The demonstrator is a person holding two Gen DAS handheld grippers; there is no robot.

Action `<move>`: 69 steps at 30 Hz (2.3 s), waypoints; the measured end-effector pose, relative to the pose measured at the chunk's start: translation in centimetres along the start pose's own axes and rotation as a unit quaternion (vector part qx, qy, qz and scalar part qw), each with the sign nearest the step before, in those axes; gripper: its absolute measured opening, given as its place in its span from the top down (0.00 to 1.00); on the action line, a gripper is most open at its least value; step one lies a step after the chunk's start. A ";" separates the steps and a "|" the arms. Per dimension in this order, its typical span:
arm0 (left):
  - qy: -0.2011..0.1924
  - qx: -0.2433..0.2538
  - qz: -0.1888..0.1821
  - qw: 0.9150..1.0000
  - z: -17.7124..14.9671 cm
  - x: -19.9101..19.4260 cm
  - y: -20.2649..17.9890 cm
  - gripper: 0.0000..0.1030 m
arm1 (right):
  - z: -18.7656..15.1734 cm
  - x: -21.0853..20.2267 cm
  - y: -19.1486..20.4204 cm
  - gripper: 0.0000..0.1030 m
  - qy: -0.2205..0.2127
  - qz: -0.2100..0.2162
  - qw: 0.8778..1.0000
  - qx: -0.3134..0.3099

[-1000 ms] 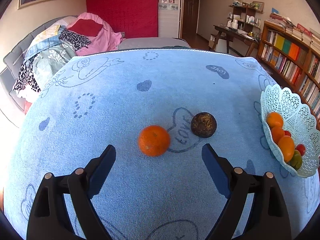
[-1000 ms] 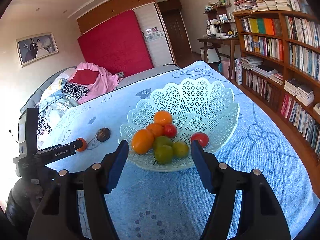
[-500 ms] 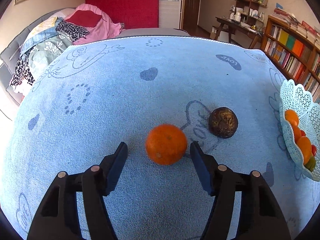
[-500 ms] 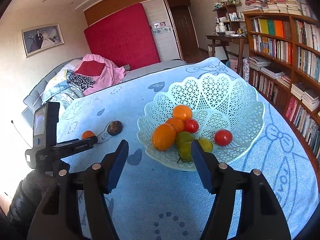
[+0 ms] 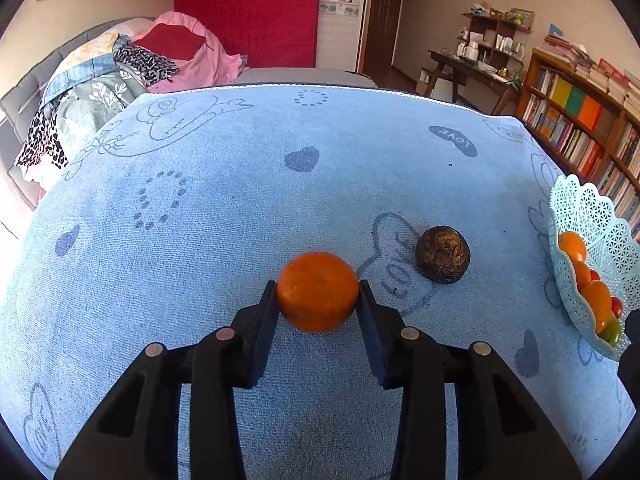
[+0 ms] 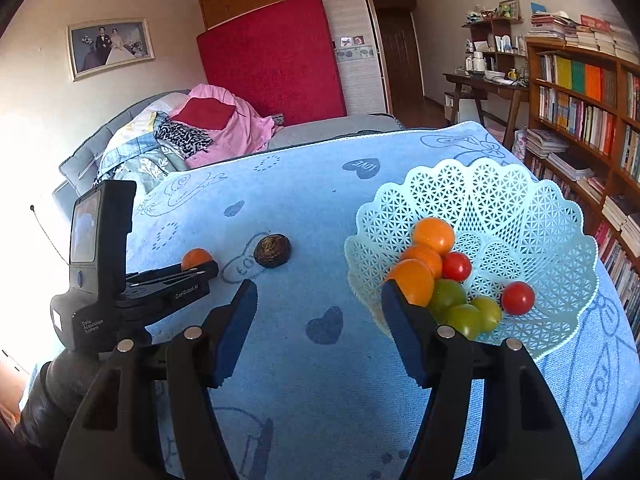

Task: Organize fruits
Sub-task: 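Lower the left tool onto the last mandarin orange and close it, then close the right tool on the dark brown round fruit while the left tool holds the mandarin, then carry the dark brown fruit into the basket and open the right tool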

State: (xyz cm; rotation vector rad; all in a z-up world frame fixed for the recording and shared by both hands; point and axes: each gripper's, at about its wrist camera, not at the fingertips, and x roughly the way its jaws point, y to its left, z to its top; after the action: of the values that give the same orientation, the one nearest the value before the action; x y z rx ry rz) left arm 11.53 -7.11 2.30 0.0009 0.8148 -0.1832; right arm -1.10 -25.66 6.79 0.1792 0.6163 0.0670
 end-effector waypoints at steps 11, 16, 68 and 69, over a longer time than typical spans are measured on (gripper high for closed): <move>-0.024 -0.034 0.058 0.997 0.5 -1.3 2.3 0.62 | 1.6 6.7 4.3 0.36 0.032 0.018 0.997 -0.072; -0.015 -0.050 0.065 0.997 0.4 -1.0 3.1 0.62 | 1.9 10.2 5.3 0.35 0.052 0.012 0.995 -0.082; -0.062 -0.028 0.018 0.998 -0.3 -3.6 0.6 0.62 | 1.2 6.6 5.1 0.58 0.053 -0.022 0.997 -0.050; -0.063 -0.026 0.016 0.998 -0.3 -3.6 0.4 0.62 | 1.1 6.3 5.0 0.58 0.052 -0.022 0.997 -0.049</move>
State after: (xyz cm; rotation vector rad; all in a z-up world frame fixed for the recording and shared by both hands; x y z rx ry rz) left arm 8.96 -6.06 4.65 -0.0452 0.6938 -0.1301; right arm 4.66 -20.18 4.99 0.0674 0.7198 0.0633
